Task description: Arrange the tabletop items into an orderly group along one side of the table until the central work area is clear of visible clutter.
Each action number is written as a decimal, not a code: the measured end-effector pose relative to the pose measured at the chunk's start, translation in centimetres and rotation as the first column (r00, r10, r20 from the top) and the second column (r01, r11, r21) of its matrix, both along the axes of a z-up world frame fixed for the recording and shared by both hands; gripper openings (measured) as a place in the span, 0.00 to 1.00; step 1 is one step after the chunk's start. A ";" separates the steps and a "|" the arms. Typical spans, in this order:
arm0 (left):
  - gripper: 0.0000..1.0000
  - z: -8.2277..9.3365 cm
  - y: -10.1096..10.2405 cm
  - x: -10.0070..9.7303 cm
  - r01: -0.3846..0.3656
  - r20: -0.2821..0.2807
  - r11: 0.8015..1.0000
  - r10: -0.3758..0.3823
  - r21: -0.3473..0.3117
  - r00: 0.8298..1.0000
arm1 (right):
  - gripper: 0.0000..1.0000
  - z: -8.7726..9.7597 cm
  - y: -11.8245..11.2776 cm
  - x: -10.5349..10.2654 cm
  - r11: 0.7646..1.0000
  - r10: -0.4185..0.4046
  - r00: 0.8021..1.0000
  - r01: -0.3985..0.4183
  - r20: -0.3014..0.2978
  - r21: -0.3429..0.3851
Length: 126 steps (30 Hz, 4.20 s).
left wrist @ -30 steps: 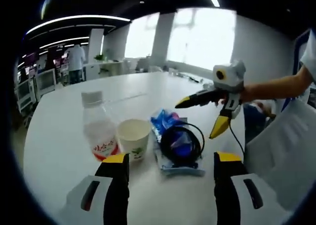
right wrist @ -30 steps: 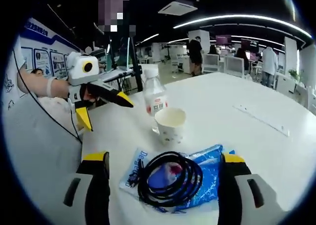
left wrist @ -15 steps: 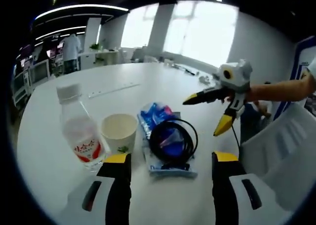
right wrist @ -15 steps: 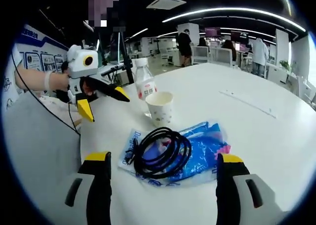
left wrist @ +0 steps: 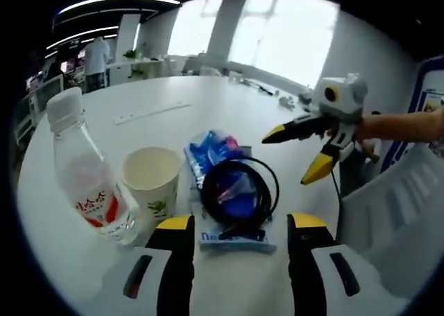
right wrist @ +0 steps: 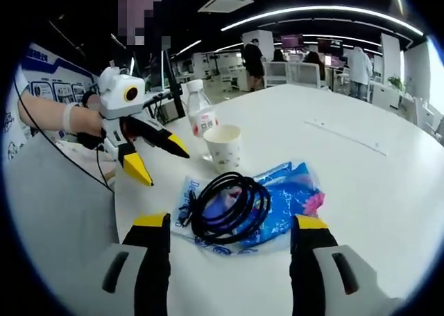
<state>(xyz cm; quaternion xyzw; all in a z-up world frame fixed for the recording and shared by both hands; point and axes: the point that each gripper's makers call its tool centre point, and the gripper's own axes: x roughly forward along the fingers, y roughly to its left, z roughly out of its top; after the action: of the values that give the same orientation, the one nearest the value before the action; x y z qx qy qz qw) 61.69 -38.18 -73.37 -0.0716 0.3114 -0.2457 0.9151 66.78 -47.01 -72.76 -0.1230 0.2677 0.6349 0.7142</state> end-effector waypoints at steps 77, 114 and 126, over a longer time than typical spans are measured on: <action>0.05 -6.1 0.2 4.5 -0.218 -0.108 0.976 0.218 0.012 0.970 | 0.03 -3.9 1.5 0.5 0.986 -0.166 0.903 0.160 -0.396 -0.048; 0.02 -1.9 -1.6 3.2 -0.199 -0.074 0.980 0.197 -0.014 0.978 | 0.01 0.1 -0.3 -0.2 0.985 -0.165 0.914 0.173 -0.371 -0.012; 0.02 -1.0 -7.2 5.1 -0.095 -0.056 0.995 0.093 -0.031 0.994 | 0.01 0.8 -5.9 1.2 0.961 -0.260 0.895 0.278 -0.363 -0.001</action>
<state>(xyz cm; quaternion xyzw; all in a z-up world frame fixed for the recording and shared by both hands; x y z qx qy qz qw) 66.76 -45.39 -74.37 -0.1082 0.3284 -0.2057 0.9155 67.94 -52.88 -72.00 0.0516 0.3918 0.5485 0.7369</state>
